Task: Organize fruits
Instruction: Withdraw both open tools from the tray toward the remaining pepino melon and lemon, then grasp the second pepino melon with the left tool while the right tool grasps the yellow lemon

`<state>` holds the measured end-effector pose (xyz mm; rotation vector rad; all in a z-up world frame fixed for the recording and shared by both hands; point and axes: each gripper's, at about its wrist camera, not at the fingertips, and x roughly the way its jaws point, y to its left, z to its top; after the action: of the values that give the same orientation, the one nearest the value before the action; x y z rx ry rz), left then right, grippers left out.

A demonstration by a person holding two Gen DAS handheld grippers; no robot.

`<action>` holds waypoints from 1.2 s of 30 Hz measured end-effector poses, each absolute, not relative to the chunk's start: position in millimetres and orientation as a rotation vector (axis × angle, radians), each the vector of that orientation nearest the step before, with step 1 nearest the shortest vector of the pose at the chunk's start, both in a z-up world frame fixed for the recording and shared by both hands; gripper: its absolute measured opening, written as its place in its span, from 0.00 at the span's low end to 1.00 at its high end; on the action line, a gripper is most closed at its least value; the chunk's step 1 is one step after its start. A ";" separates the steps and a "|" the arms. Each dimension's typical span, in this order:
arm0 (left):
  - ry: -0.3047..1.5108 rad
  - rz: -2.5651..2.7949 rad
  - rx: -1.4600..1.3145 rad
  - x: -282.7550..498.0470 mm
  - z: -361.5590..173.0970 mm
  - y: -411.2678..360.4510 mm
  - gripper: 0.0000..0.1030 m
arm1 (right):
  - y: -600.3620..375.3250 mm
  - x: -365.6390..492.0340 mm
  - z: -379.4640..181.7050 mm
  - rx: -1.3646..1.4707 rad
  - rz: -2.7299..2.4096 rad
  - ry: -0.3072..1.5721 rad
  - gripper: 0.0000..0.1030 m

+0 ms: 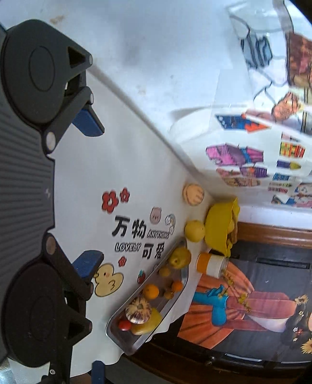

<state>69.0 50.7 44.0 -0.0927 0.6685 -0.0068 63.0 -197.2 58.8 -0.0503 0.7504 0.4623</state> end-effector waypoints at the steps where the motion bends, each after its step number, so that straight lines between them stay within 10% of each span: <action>1: 0.664 -0.005 -0.091 68.8 46.6 54.0 0.99 | -191.5 63.5 64.0 -0.070 0.478 0.746 0.99; 17: 0.432 -0.007 -0.075 144.2 114.1 42.0 1.00 | -148.3 211.3 235.6 -0.024 0.585 0.641 0.99; 36: 0.589 0.080 -0.030 336.8 18.7 13.6 0.98 | -127.0 453.6 55.5 0.011 0.487 0.984 0.93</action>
<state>336.8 13.6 18.7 -0.0300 0.5891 0.0803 453.6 -127.0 55.5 0.0113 0.9842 0.4874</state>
